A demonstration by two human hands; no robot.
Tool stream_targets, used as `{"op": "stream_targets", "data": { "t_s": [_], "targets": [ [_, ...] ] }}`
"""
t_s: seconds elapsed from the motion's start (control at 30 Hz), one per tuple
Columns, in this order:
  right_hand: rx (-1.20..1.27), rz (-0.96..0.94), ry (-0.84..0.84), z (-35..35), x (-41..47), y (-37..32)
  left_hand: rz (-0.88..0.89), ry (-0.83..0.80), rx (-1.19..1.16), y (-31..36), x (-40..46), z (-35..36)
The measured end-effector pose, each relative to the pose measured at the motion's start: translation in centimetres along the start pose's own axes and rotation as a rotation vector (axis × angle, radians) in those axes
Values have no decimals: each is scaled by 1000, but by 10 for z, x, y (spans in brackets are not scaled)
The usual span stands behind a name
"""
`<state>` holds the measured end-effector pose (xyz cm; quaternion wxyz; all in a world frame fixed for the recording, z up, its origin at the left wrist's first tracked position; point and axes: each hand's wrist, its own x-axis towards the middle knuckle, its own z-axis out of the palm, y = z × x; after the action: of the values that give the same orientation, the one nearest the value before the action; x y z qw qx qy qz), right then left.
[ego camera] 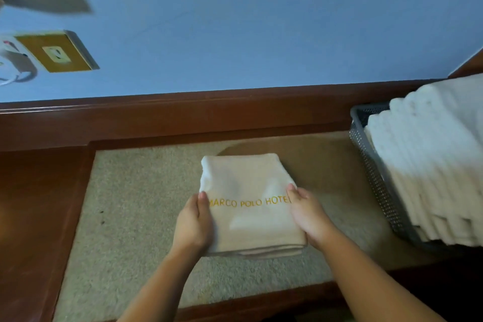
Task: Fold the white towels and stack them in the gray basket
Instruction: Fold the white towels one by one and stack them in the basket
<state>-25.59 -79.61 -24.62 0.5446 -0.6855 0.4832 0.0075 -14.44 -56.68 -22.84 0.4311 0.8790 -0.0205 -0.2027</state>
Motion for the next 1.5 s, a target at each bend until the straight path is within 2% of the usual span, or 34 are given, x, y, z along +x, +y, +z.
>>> {"op": "stream_targets", "data": {
  "t_s": [0.13, 0.3, 0.4, 0.57, 0.77, 0.87, 0.97, 1.03, 1.13, 1.2, 1.33, 1.5],
  "targets": [
    [86, -42, 10, -39, -25, -23, 110, 8, -81, 38, -25, -7],
    [9, -155, 119, -119, -59, -69, 289, 35, -128, 122, -53, 6],
    [-19, -283, 202, -189, -80, -105, 427, 74, -201, 181, -72, 25],
    [-71, -545, 436, -321, -88, -148, 627, 106, -380, 293, -115, 75],
    [-221, -697, 617, -476, -91, -177, 737, 27, -504, 402, -161, 164],
    [-351, -683, 705, -530, -82, -170, 726, -81, -547, 429, -180, 214],
    [-436, -586, 751, -561, -56, -140, 664, -220, -499, 427, -193, 266],
    [-519, -432, 677, -566, -30, -110, 572, -307, -416, 411, -194, 299],
    [-651, -125, 443, -554, 6, -56, 405, -420, -214, 374, -196, 335],
    [-636, -16, 401, -543, 15, -29, 345, -429, -181, 358, -201, 343],
    [-606, -56, 491, -540, 18, -18, 292, -407, -133, 355, -202, 342],
    [-819, -351, 610, -532, 22, -45, 251, -451, -98, 349, -208, 339]
  ]
}}
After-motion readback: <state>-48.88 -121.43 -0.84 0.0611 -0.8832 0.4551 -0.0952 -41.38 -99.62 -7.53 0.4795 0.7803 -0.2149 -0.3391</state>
